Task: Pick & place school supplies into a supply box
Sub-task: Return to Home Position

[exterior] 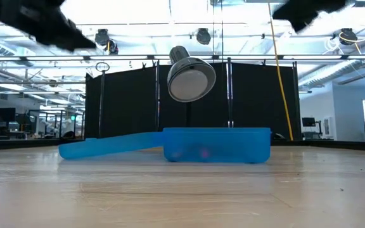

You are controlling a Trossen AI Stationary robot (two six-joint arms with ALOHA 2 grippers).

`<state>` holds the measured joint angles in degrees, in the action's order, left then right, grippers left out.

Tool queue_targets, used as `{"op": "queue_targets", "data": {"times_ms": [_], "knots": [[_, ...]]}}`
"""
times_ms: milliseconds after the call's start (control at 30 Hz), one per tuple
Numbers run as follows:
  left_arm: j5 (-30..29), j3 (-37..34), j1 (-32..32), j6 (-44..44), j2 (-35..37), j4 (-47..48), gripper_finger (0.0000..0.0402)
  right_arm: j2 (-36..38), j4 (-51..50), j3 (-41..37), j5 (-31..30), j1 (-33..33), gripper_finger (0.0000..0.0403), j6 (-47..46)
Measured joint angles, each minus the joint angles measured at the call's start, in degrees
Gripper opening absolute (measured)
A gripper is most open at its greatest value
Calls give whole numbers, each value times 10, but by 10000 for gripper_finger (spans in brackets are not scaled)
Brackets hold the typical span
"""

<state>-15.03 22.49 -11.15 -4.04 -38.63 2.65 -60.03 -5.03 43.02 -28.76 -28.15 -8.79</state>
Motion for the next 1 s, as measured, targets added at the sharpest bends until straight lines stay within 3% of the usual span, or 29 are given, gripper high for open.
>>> {"op": "queue_targets", "data": {"times_ms": [100, 200, 433, 567, 767, 1000], "knots": [[-10, 50, -33, -55, 7, 71, 5, 81, 70, -99, 0, -7, 2, -4], [11, 50, -64, -123, 33, 40, 4, 132, 170, -195, -4, -7, 1, 11], [146, -60, -39, -203, 98, -125, 3, 141, 431, -364, -1, -12, 0, 107], [122, -82, -1, -186, 153, -113, 3, 149, 523, -406, -26, -12, 0, 145], [135, -71, 25, -148, 283, 6, 2, 188, 513, -416, -42, -12, 0, 177], [121, -138, 25, -132, 376, -5, 1, 231, 398, -420, -14, 7, 0, 124]]}}
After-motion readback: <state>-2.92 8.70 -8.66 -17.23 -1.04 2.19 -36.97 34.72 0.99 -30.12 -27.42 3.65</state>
